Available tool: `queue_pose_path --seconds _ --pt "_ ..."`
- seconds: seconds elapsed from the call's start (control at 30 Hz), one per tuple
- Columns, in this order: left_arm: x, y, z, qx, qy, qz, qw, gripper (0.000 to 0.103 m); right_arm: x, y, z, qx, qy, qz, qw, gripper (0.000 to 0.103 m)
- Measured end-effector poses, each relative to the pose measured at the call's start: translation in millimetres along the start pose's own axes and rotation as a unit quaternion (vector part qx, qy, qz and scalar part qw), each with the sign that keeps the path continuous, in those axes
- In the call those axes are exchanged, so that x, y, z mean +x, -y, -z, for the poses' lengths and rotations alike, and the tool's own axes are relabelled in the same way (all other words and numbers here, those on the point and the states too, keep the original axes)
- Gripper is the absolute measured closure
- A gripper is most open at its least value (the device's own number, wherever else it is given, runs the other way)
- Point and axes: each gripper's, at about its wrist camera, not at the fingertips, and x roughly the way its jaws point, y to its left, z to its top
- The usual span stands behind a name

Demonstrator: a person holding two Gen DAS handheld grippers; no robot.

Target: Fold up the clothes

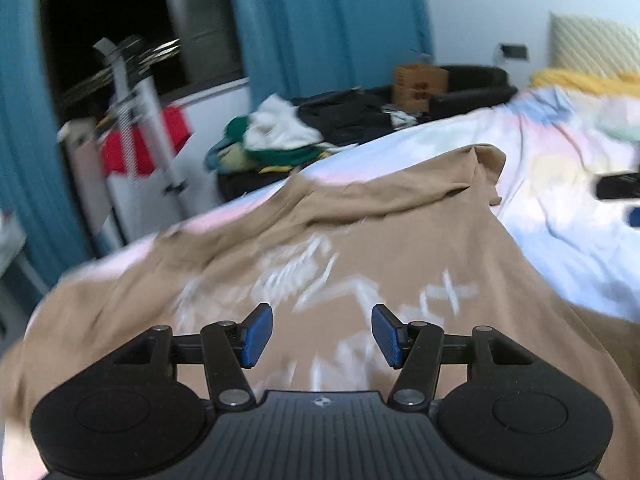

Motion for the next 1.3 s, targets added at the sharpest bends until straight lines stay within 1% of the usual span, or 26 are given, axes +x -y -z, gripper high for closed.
queue_pose_path --seconds 0.03,0.17,0.27,0.33,0.4,0.47,0.5,0.53,0.57,0.6,0.7,0.8,0.87,0.9,0.93,0.97,1.0,1.07,1.1,1.17,1.23,1.27,1.3 --pt "20.0 8.0 -11.0 0.014 0.000 0.004 0.9999 0.046 3.1 4.7 -0.3 0.009 0.001 0.003 1.000 0.043" --pt "100.7 43.0 -47.4 0.078 -0.001 -0.005 0.9969 0.045 17.1 15.4 0.2 0.013 0.011 0.016 1.000 0.043" --pt "150.6 67.4 -66.4 0.128 0.001 -0.009 0.9918 0.046 29.0 20.2 2.9 0.013 0.015 0.028 0.999 0.043" --pt "177.2 82.7 -73.9 0.164 0.002 -0.012 0.9864 0.047 36.0 23.5 4.3 0.019 0.006 0.029 0.999 0.043" --pt "196.3 92.2 -79.5 0.186 0.001 0.000 0.9825 0.054 41.1 26.8 6.1 0.031 -0.007 0.023 0.999 0.043" --pt "210.2 97.2 -84.7 0.202 0.003 0.012 0.9793 0.076 43.4 29.0 8.0 0.046 -0.016 0.015 0.999 0.043" --pt "215.9 93.7 -91.2 0.187 0.001 0.016 0.9823 0.082 43.4 29.6 8.5 0.050 -0.014 0.013 0.999 0.043" --pt "221.4 89.3 -98.4 0.168 -0.002 0.020 0.9856 0.091 43.9 30.1 8.9 0.051 -0.013 0.012 0.999 0.043" --pt "226.9 84.8 -105.5 0.149 -0.005 0.023 0.9886 0.094 45.2 30.3 9.0 0.048 -0.012 0.014 0.999 0.043" --pt "232.4 80.4 -112.7 0.130 -0.007 0.027 0.9912 0.094 46.9 30.8 8.9 0.046 -0.013 0.015 0.999 0.043" --pt "239.9 72.5 -119.1 0.076 -0.019 0.018 0.9968 0.095 49.8 33.0 8.2 0.052 -0.015 0.017 0.998 0.043" --pt "247.0 65.0 -124.9 0.022 -0.031 0.009 0.9992 0.094 49.9 29.3 9.4 0.038 -0.013 0.016 0.999 0.043" --pt "251.8 59.9 -128.7 -0.014 -0.039 0.003 0.9991 0.094 48.0 26.3 10.8 0.019 -0.006 0.020 1.000 0.043" --pt "254.1 57.4 -130.6 -0.032 -0.043 -0.001 0.9986 0.092 47.0 25.4 11.3 0.011 -0.001 0.023 1.000 0.043" --pt "256.5 54.9 -132.5 -0.050 -0.047 -0.004 0.9976 0.083 46.3 25.1 11.1 0.006 0.002 0.027 1.000 0.043" --pt "258.9 52.3 -134.4 -0.068 -0.050 -0.007 0.9964 0.075 45.9 24.7 10.4 0.003 0.004 0.029 1.000 0.043" --pt "261.2 49.8 -136.4 -0.086 -0.054 -0.010 0.9947 0.072 46.1 24.4 9.9 0.000 0.005 0.031 1.000 0.043" --pt "225.4 34.9 -128.6 -0.107 -0.046 -0.009 0.9932 0.058 46.3 22.9 9.1 -0.009 0.006 0.030 0.999 0.043" --pt "205.9 27.1 -124.3 -0.117 -0.041 -0.008 0.9923 0.056 45.9 21.4 9.1 -0.016 0.007 0.028 0.999 0.043" --pt "167.0 11.5 -115.7 -0.137 -0.031 -0.006 0.9901 0.049 44.7 17.8 8.5 -0.031 0.009 0.022 0.999 0.043" --pt "121.6 -3.9 -102.5 -0.149 -0.022 -0.019 0.9884 0.045 42.4 14.1 8.0 -0.043 0.010 0.019 0.999 0.043" --pt "94.3 -8.5 -96.1 -0.162 -0.019 -0.026 0.9863 0.043 41.2 12.2 7.9 -0.049 0.010 0.018 0.999 0.043" --pt "66.4 -12.7 -89.7 -0.176 -0.016 -0.032 0.9836 0.042 39.9 10.2 7.7 -0.054 0.011 0.016 0.998 0.043"
